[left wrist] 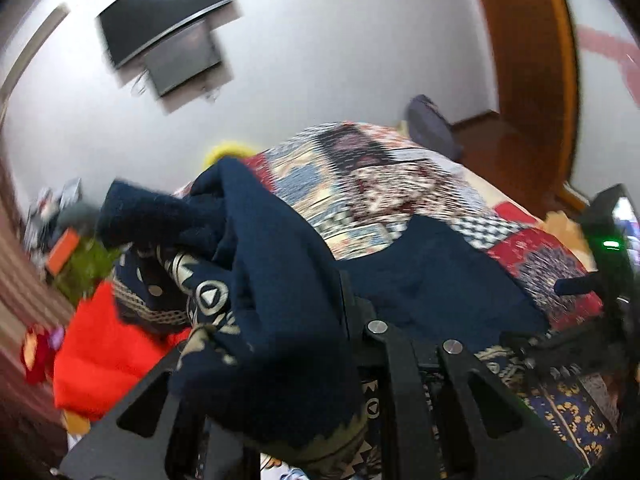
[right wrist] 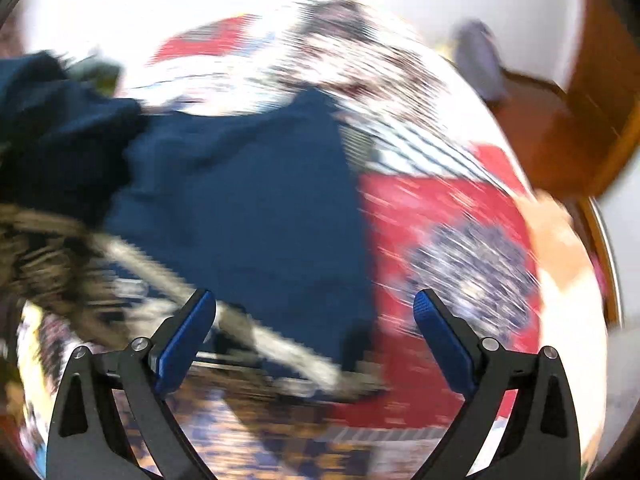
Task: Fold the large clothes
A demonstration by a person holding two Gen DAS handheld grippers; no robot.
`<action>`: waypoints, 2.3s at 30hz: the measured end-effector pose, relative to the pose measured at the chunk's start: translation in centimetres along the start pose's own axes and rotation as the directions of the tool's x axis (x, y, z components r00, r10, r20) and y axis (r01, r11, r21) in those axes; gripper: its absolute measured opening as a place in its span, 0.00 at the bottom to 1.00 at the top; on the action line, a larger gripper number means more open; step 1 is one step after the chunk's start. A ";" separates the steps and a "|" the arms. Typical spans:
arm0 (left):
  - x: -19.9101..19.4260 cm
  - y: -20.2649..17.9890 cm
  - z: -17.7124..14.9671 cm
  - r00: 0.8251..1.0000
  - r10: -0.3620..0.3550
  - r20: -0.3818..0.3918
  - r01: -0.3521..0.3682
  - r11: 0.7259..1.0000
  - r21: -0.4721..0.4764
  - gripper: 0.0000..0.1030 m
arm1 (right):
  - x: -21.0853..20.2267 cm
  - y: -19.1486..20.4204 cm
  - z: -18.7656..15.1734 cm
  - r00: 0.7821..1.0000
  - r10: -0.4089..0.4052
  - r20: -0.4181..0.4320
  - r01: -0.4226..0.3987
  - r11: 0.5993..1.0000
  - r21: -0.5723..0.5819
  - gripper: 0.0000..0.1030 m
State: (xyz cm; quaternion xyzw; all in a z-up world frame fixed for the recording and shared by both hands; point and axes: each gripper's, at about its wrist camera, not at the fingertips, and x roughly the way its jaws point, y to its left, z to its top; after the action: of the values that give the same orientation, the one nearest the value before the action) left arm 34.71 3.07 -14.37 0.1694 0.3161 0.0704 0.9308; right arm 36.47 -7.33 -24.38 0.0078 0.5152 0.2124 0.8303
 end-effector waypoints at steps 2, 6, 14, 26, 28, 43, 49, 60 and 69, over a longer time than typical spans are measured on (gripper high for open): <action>-0.2 -2.6 0.7 0.998 -0.055 0.006 0.055 0.997 0.057 0.14 | 2.0 -1.7 -0.6 0.998 -0.008 -0.066 0.012 0.999 0.050 0.96; 1.1 -7.1 1.3 0.981 -0.189 -0.051 0.194 0.974 0.119 0.14 | 3.3 -2.2 -1.8 0.998 0.008 -0.068 -0.007 1.000 0.018 0.96; 6.0 -7.6 -1.3 0.857 -0.452 -0.248 0.429 0.892 -0.143 0.15 | -0.3 -6.9 -3.6 0.999 0.019 -0.044 -0.014 0.994 0.110 0.96; -0.3 -4.4 -1.7 0.853 -0.493 -0.171 0.467 0.867 -0.171 0.59 | -7.3 -7.9 -2.1 0.993 0.016 0.119 -0.028 0.994 0.107 0.96; -1.3 -2.8 -1.6 0.857 -0.495 -0.139 0.468 0.863 -0.187 0.63 | -8.0 -6.9 -1.1 0.987 0.029 0.156 -0.045 0.994 0.098 0.96; 5.3 2.9 -7.0 0.876 -0.405 -0.263 0.308 0.888 -0.343 0.71 | -5.2 1.2 2.2 0.977 0.154 0.145 -0.150 0.988 -0.036 0.96; 4.9 2.7 -8.5 0.883 -0.397 -0.250 0.298 0.887 -0.353 0.77 | 1.1 -1.4 -0.4 0.994 0.108 -0.017 -0.108 0.994 0.024 0.96; 2.6 3.1 -9.2 0.896 -0.372 -0.242 0.287 0.902 -0.322 0.77 | 0.0 -4.6 -3.6 0.995 0.091 -0.036 -0.090 0.995 0.050 0.97; 1.3 6.5 -5.9 0.947 -0.262 -0.185 0.198 0.932 -0.305 0.77 | -5.6 -3.4 -0.8 0.982 0.142 0.121 -0.146 0.989 0.017 0.98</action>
State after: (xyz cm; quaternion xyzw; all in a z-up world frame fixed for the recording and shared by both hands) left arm 31.97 11.07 -17.19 -0.0124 0.4228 0.0231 0.9058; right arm 34.78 -12.60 -20.78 0.0684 0.4654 0.2644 0.8419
